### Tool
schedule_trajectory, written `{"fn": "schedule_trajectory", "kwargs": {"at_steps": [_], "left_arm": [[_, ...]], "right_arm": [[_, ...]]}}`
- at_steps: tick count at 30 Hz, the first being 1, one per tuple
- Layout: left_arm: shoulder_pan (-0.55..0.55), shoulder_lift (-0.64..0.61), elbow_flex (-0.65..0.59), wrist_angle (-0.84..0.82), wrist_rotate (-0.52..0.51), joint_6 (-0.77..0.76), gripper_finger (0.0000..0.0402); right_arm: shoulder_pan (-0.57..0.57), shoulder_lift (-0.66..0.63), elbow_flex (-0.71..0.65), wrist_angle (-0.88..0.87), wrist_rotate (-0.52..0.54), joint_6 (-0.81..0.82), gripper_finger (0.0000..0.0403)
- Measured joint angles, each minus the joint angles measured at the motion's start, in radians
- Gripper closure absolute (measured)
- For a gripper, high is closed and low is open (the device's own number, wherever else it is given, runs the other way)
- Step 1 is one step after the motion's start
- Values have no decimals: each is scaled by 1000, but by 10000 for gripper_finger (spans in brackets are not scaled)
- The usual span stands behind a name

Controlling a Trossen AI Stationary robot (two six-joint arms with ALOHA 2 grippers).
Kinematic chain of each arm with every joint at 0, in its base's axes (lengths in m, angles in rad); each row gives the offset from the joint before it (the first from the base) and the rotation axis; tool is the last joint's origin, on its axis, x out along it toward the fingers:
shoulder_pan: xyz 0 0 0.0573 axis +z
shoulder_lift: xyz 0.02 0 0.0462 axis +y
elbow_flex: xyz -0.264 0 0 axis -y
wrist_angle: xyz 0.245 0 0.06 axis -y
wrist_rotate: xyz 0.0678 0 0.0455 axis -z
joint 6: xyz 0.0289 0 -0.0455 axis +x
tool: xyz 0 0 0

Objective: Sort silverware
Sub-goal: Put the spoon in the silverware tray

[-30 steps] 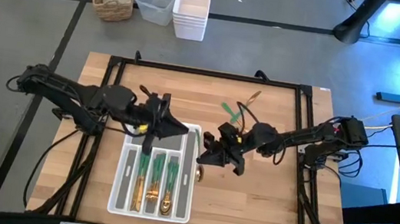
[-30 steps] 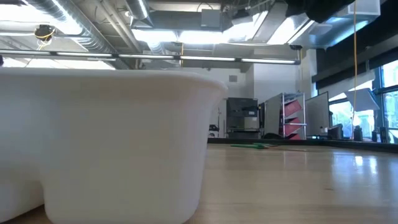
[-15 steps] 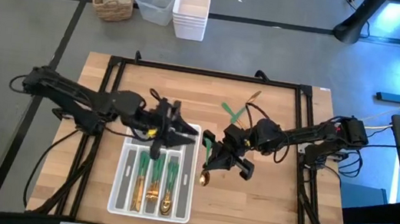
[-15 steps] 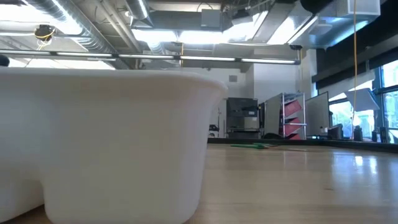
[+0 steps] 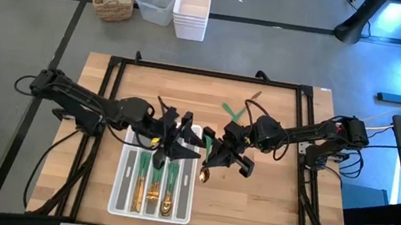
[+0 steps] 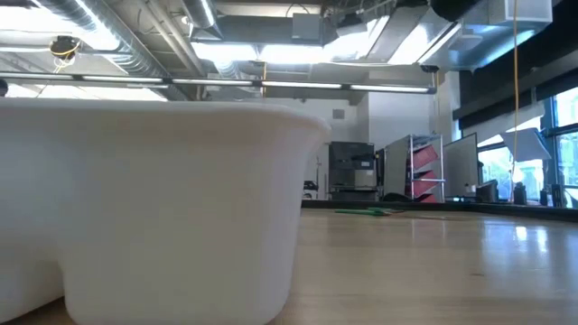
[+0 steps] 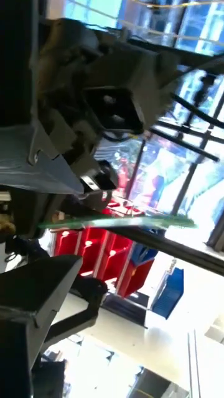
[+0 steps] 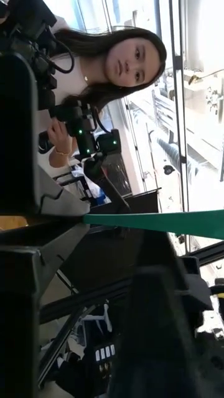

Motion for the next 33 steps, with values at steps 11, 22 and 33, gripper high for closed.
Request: {"fn": "schedule_trajectory", "kwargs": {"at_steps": [11,22,33], "left_arm": [[-1,61,0,88,-11,-7,258],[-1,61,0,79,-13,12,346],[-15,60,0,78,-9,68,397]], "right_arm": [[0,0,-1,-21,8,-7,394],[0,0,-1,-24,8,-9,394],[0,0,-1,-30,4,-9,393]]}}
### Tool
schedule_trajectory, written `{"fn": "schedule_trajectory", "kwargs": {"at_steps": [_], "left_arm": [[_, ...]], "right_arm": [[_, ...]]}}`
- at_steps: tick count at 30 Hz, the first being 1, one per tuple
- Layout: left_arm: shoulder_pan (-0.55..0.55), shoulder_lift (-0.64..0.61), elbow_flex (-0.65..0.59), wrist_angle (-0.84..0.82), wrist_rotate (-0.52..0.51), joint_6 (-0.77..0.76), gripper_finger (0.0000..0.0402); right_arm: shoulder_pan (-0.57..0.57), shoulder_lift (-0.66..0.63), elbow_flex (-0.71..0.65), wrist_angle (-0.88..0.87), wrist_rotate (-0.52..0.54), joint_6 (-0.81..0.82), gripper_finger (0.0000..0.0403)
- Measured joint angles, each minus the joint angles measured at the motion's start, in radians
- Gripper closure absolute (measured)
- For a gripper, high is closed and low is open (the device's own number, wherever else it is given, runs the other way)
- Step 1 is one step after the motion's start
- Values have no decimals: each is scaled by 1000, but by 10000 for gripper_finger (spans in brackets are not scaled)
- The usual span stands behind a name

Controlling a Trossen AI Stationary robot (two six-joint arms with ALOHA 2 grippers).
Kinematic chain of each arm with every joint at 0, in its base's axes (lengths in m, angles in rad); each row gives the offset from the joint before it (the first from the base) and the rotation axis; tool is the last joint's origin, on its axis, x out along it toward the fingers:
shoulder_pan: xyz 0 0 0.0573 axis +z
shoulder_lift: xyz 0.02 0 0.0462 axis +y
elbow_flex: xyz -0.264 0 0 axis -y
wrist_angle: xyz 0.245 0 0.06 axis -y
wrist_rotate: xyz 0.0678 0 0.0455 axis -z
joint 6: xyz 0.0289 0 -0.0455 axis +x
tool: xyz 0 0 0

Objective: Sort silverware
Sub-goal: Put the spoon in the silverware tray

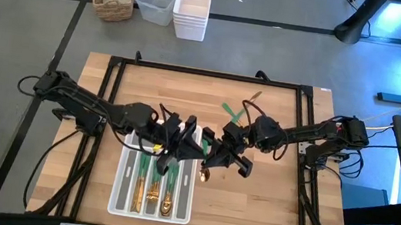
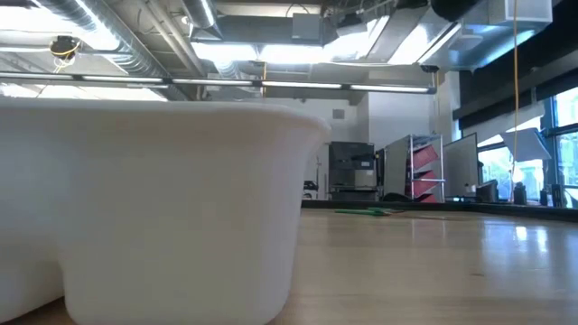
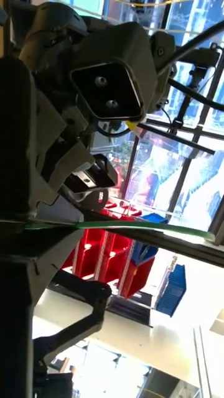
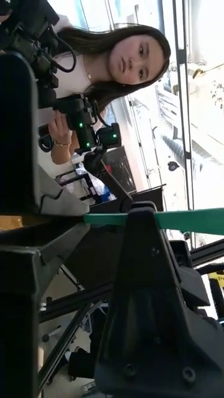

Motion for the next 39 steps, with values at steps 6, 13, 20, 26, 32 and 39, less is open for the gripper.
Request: {"fn": "schedule_trajectory", "kwargs": {"at_steps": [6,13,20,26,32,39], "left_arm": [[-3,0,0,-6,2,2,399],[-2,-4,0,-6,-3,3,400],[-2,-60,0,-53,-6,4,401],[-8,-145,0,-185,-12,-7,401],[-47,-235,0,-295,-53,-8,401],[-128,-282,1,-509,-167,-132,402]], "right_arm": [[2,-1,0,-37,32,2,373],[1,-1,0,-48,57,5,308],[0,0,0,-45,44,56,276],[-29,-4,0,-51,-63,57,280],[-98,-44,0,-47,-112,87,280],[-217,-107,0,-199,-186,111,281]]}}
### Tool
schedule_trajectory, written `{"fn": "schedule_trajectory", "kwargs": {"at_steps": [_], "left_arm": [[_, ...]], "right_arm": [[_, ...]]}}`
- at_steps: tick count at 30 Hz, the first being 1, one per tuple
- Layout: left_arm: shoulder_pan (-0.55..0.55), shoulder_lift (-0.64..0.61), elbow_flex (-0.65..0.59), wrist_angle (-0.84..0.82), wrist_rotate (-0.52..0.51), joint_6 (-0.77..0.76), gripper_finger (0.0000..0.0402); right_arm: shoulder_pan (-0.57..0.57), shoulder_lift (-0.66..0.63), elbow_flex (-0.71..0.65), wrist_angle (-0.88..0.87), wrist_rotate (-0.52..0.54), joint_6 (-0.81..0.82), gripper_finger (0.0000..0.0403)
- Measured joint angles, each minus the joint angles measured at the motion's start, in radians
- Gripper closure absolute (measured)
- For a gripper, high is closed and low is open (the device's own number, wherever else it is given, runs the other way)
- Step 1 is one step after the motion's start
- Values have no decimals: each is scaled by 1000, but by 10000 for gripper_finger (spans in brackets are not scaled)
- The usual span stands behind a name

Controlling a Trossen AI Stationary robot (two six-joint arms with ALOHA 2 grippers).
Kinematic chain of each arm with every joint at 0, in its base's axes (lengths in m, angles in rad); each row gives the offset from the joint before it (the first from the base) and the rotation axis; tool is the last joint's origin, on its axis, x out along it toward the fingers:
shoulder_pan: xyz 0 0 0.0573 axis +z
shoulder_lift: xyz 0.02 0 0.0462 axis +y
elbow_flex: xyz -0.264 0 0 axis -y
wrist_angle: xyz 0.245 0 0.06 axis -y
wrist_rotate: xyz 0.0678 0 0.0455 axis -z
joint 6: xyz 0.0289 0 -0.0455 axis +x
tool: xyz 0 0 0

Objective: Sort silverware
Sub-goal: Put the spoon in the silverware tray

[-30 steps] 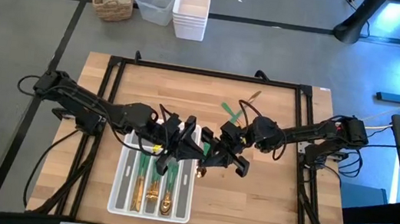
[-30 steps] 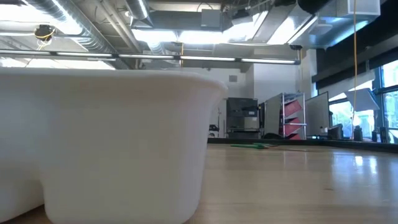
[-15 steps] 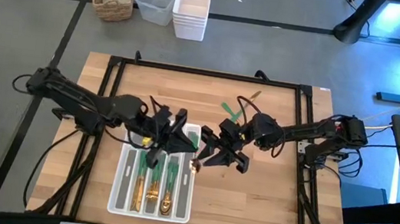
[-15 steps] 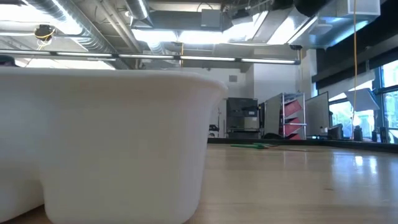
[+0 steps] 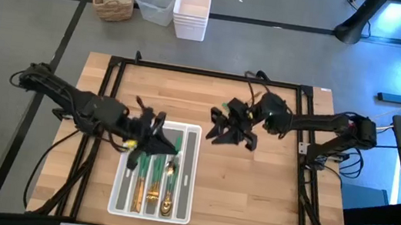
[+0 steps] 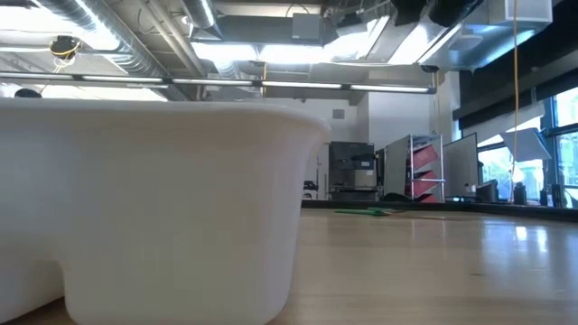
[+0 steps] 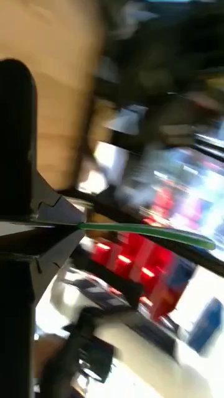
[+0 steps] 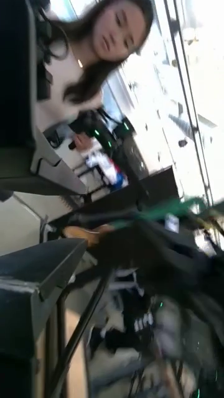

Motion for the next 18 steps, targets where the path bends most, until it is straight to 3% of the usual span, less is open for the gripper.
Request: {"fn": "schedule_trajectory", "kwargs": {"at_steps": [4,6,13,18], "left_arm": [[-56,40,-7,-194,-105,-218,402],[-73,63,-47,-201,-131,-327,401],[-88,134,-281,64,-160,-626,401],[-96,184,-406,130,-171,-834,401]], "right_arm": [[-92,-43,0,-122,-30,-3,281],[-144,-64,0,-185,-51,-3,281],[-328,-130,0,-383,-100,-72,281],[-425,-137,0,-581,-99,-174,281]]}}
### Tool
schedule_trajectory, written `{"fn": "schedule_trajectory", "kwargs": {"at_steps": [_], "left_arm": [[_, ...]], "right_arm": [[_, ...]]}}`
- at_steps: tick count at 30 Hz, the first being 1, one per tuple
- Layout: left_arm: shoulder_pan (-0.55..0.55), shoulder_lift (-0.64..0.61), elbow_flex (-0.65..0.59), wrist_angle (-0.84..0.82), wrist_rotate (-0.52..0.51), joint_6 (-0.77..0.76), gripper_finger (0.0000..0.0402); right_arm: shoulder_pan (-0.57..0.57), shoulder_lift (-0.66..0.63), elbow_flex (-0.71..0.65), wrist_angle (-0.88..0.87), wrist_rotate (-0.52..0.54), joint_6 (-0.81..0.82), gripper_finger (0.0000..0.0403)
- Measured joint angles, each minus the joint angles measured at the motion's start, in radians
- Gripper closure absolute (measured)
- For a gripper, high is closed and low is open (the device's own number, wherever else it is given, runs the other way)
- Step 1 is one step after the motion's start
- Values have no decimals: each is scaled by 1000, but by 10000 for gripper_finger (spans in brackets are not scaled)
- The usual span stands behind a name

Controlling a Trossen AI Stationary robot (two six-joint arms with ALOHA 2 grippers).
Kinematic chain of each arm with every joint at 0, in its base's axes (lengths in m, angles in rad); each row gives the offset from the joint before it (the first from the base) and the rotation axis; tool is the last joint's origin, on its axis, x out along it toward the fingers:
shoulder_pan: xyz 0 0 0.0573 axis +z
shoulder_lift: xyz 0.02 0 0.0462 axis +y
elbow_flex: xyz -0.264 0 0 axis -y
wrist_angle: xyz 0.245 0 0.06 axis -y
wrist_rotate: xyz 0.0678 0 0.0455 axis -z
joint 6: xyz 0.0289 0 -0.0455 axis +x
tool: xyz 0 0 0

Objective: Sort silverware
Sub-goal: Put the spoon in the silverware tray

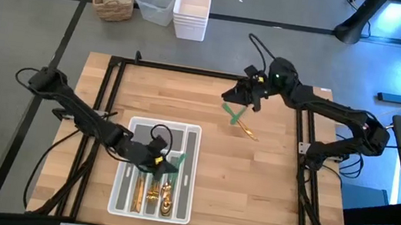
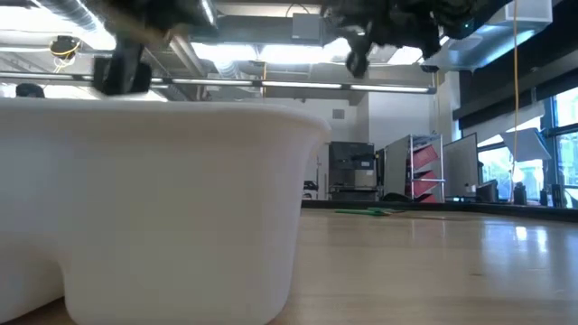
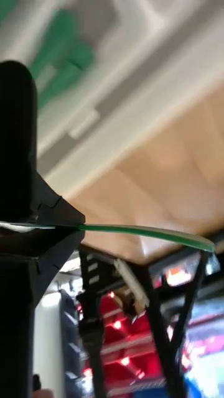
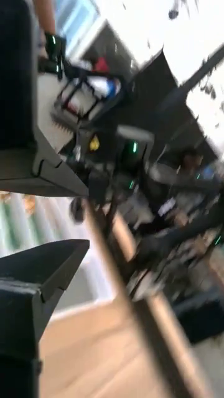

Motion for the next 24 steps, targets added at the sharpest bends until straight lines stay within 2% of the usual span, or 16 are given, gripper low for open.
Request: {"fn": "schedule_trajectory", "kwargs": {"at_steps": [6,11,16,24], "left_arm": [[-28,104,-53,95,0,-217,401],[-48,189,-54,135,-2,-349,401],[-60,266,-52,192,-8,-468,401],[-65,295,-49,204,-20,-572,401]], "right_arm": [[-49,0,0,-359,114,-230,281],[-52,0,0,-571,244,-371,281],[-52,0,0,-663,298,-431,281],[-52,0,0,-671,308,-459,281]]}}
